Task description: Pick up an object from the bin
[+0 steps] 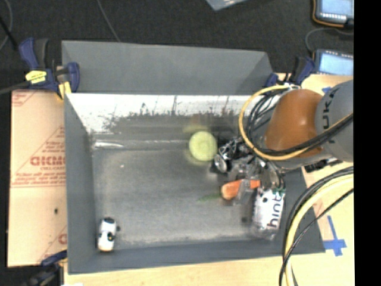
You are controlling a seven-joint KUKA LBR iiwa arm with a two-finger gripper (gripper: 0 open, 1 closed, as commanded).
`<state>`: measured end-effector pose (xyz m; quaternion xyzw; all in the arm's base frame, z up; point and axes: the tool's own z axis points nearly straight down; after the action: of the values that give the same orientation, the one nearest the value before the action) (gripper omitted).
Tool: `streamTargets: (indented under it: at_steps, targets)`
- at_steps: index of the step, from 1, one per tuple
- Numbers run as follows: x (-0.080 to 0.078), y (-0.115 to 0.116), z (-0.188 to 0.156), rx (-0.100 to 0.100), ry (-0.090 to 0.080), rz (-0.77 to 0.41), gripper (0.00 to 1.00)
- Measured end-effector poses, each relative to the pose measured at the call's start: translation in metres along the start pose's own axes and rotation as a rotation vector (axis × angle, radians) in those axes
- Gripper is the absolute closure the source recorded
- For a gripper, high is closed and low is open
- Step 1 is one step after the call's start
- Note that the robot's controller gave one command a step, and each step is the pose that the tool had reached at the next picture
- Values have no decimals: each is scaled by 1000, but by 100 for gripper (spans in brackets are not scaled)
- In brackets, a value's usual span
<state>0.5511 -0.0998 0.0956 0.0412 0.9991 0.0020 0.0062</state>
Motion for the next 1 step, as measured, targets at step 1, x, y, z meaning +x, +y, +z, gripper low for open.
streamTargets:
  at_steps: [1]
  targets:
    - [1,0,-3,1,-1,120,100]
